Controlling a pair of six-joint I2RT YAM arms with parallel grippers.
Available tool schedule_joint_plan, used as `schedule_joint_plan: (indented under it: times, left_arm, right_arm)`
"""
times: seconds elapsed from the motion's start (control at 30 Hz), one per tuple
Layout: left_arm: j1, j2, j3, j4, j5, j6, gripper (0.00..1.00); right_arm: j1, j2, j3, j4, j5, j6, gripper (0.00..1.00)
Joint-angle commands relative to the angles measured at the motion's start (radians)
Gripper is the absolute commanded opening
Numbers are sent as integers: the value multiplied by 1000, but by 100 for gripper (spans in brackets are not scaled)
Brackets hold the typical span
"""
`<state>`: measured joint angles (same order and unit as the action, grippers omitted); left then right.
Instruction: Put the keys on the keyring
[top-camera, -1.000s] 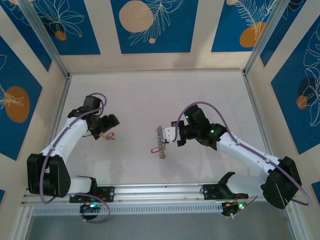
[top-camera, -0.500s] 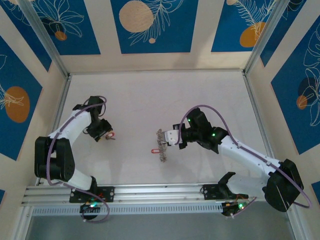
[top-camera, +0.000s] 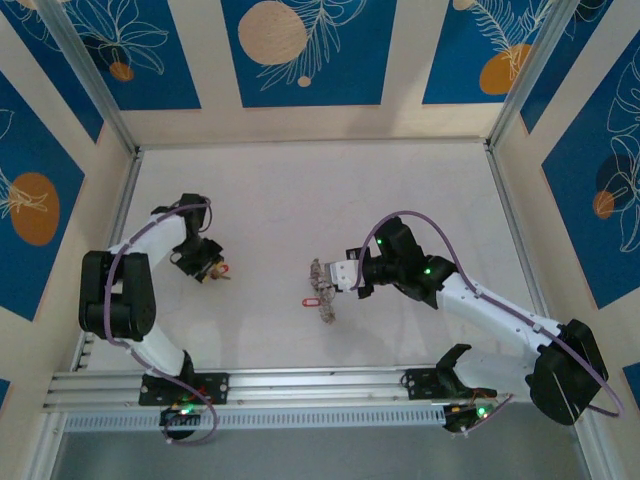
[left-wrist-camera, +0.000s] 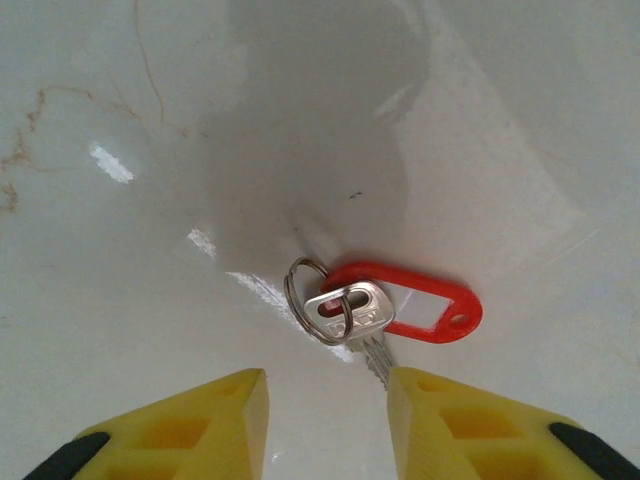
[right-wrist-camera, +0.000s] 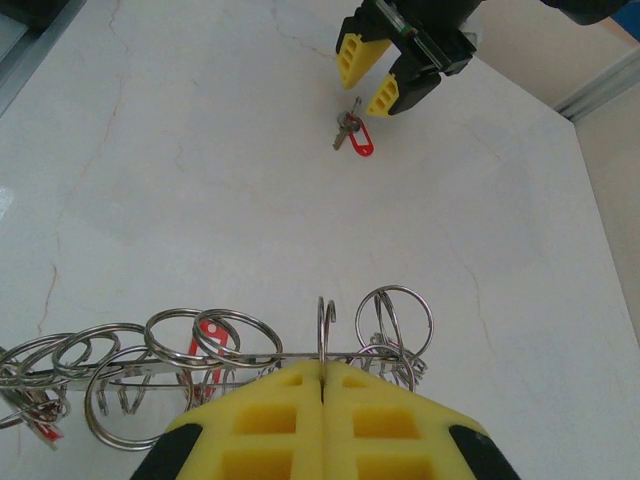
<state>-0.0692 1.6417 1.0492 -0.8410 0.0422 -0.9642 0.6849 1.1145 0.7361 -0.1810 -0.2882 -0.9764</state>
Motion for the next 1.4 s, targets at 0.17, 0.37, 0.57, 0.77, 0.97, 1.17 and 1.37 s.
schedule_joint_plan:
  times: [0.17,0.37,0.57,0.77,0.97,1.17,1.37]
  left_arm:
    - [12,39,22,33,-51,-22,35]
    - [17,63,5,69,-19,-33,27]
    - [17,48,1,52,-54,-29,7]
    - [17,21,-22,45,-66,-1,0]
    - [17,9,-65,126,1,78,0]
    - [-48,-111,-21,179,100,424,0]
    - [-188,-368,-43,345,341,784,0]
  right_arm:
    - [-1,-32,-17,44,-35,18,0]
    - [-1,-36,-5,28,-38,8,0]
    - [-1,-48,-7,23,-39,14,0]
    - [1,-50,-16,31,-39,24,0]
    - [-1,-41,-14,49,-42,31,0]
    - [-10,-35,-8,61,-84,66,0]
    - [-34,-24,5,73,-198,138,0]
